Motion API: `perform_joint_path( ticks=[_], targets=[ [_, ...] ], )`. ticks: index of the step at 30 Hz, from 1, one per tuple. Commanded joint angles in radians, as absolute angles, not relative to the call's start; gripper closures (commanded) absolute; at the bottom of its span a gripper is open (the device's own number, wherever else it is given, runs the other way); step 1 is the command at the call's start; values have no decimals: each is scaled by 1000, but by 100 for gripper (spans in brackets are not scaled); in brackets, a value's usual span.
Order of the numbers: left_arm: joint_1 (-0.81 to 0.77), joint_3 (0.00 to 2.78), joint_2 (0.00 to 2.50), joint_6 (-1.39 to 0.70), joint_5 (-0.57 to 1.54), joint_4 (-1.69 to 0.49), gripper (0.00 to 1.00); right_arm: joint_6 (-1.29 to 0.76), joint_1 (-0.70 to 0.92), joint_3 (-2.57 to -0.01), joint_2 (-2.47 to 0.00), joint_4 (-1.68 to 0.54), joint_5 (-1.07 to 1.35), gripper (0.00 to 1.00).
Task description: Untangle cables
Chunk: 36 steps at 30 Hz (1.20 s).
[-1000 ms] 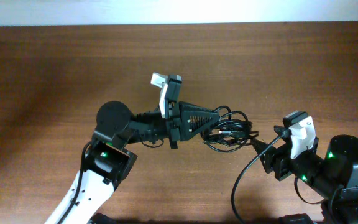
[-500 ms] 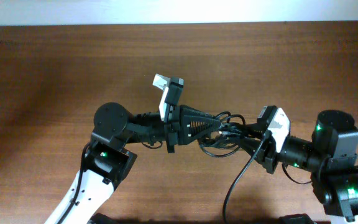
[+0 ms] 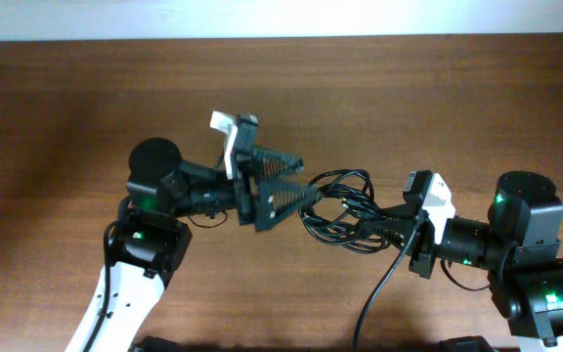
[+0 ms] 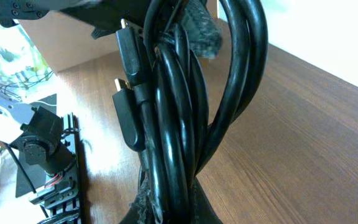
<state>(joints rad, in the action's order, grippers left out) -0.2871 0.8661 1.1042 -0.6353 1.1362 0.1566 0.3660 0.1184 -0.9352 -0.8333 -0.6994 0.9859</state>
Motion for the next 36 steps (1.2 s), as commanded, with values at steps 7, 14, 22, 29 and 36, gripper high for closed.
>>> perform_joint_path(
  ticks=[7, 14, 22, 29, 36],
  targets=[
    [-284, 870, 1093, -237, 1379, 162, 1, 272, 117, -950, -830, -641, 1090, 96],
    [-338, 870, 1093, -237, 1296, 163, 54, 272, 117, -950, -830, -632, 1207, 96],
    [-337, 870, 1093, -238, 1275, 163, 100, 271, 117, -950, -831, -708, 1023, 61],
    [-338, 870, 1092, -245, 1297, 171, 100, 91, 117, -950, -831, -830, 507, 43],
    [-338, 870, 1092, -245, 1297, 171, 100, -61, 117, -950, -833, -722, 508, 37]
  ],
)
